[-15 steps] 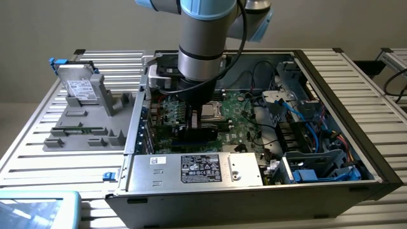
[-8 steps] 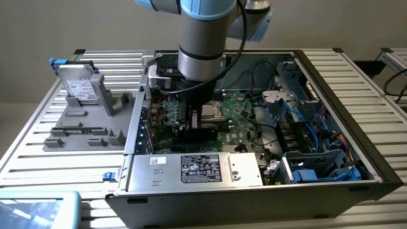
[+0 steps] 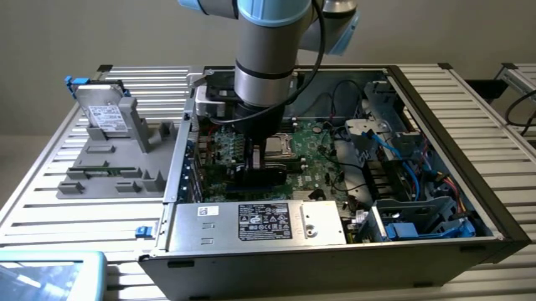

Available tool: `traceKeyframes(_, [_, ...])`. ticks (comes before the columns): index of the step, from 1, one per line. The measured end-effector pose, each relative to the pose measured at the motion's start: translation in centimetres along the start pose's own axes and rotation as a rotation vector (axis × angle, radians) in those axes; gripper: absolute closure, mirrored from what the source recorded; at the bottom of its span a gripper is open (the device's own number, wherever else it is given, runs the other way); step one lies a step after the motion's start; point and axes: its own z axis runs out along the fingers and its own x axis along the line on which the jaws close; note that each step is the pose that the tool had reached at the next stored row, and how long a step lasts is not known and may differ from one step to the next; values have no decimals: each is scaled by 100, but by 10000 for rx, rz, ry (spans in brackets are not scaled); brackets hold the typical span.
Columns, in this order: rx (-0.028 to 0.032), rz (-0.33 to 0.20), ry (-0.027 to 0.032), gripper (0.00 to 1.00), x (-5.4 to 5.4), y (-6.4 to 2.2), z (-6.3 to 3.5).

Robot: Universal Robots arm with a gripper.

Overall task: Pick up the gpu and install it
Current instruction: 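Insert the gpu into the slot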

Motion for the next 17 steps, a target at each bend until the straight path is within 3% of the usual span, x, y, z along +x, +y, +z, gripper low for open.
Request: traceKeyframes(17, [0, -3, 1, 72, -1, 11, 14])
